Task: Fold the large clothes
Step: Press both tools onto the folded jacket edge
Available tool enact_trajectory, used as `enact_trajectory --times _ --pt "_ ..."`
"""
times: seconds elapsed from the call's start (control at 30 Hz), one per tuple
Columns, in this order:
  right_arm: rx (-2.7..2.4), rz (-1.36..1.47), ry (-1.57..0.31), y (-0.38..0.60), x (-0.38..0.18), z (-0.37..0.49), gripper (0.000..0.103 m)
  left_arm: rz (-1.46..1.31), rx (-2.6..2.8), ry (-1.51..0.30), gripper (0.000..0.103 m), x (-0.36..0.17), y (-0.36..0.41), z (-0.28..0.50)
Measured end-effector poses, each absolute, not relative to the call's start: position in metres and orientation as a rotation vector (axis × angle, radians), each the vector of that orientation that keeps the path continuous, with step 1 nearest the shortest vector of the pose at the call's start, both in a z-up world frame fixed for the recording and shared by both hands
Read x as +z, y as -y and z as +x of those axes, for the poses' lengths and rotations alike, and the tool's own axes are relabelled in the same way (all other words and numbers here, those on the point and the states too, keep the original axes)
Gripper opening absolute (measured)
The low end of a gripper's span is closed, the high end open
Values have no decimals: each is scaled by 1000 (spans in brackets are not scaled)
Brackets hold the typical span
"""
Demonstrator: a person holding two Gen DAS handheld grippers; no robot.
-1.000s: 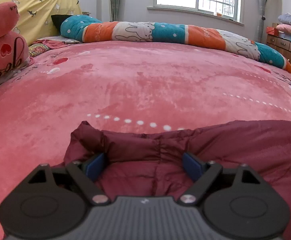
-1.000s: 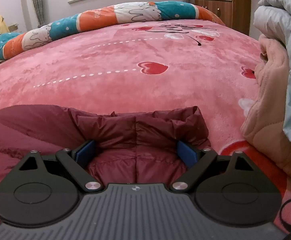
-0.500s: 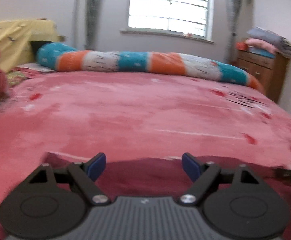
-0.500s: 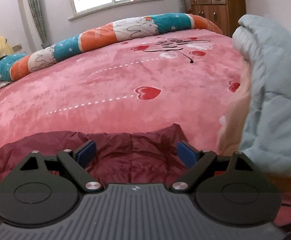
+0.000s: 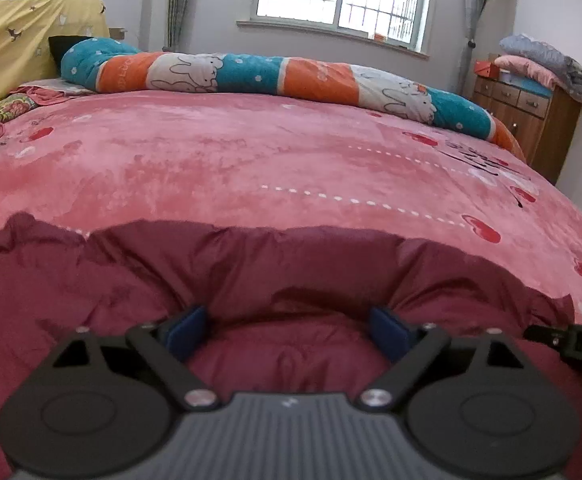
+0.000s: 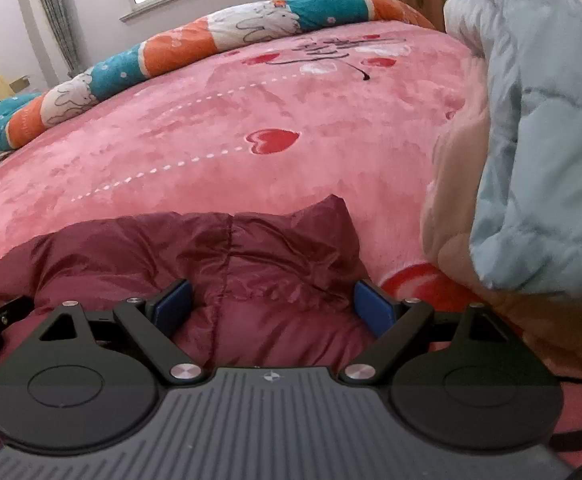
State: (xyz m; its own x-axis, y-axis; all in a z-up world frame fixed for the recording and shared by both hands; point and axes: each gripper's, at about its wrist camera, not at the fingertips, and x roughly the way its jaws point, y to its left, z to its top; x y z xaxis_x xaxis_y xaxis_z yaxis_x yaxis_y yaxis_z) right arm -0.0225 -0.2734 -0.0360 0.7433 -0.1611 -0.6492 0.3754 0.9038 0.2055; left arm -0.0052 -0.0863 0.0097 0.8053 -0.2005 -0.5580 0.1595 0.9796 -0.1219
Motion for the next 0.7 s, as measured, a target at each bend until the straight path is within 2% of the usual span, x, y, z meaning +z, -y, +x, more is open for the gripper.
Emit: enact_trajectory --times 0.5,0.7 --pt "-363 221 -655 262 -43 -20 103 -67 -205 -609 94 -3 91 4" --pt "-321 292 -650 272 -37 -25 103 -72 -220 -642 94 10 87 4"
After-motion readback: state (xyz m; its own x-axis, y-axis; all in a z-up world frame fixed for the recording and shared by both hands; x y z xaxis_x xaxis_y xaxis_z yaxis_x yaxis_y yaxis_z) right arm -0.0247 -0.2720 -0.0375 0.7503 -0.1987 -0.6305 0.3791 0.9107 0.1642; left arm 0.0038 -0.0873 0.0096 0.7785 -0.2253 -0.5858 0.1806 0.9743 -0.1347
